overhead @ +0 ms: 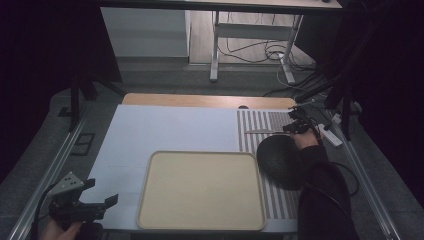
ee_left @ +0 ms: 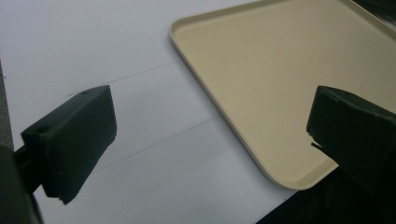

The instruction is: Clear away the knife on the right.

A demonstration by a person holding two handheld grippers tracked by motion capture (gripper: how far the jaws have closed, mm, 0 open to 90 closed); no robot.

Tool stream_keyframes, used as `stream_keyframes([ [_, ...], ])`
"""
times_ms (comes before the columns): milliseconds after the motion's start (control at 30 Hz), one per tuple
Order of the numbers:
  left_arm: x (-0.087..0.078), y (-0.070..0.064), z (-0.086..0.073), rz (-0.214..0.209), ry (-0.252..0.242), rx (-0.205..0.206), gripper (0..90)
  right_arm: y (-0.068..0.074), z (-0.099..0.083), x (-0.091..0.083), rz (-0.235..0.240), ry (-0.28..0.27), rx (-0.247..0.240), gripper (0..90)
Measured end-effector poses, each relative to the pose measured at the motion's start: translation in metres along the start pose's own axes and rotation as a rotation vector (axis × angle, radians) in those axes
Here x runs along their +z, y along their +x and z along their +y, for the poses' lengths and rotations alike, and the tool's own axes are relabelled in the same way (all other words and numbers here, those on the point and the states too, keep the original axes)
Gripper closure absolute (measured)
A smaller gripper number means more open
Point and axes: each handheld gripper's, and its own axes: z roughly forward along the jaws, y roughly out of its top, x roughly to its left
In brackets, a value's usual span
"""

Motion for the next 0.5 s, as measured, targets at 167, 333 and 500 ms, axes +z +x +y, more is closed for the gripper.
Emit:
stream_keyframes([
  [167,0.000,0.000,0.000,0.000,0.001,0.001,2.2,-0.009,0.003,0.014,-0.039,-0.014,0.013,89.9],
  [333,0.000,0.000,0.000,0.001,0.003,0.003,2.2,-0.016,0.003,0.027,-0.103,0.014,-0.003,89.9],
  [500,0.000,0.000,0.000,0.002,0.003,0.002,2.2,-0.026,-0.001,0.028,-0.112,0.030,0.026,89.9],
])
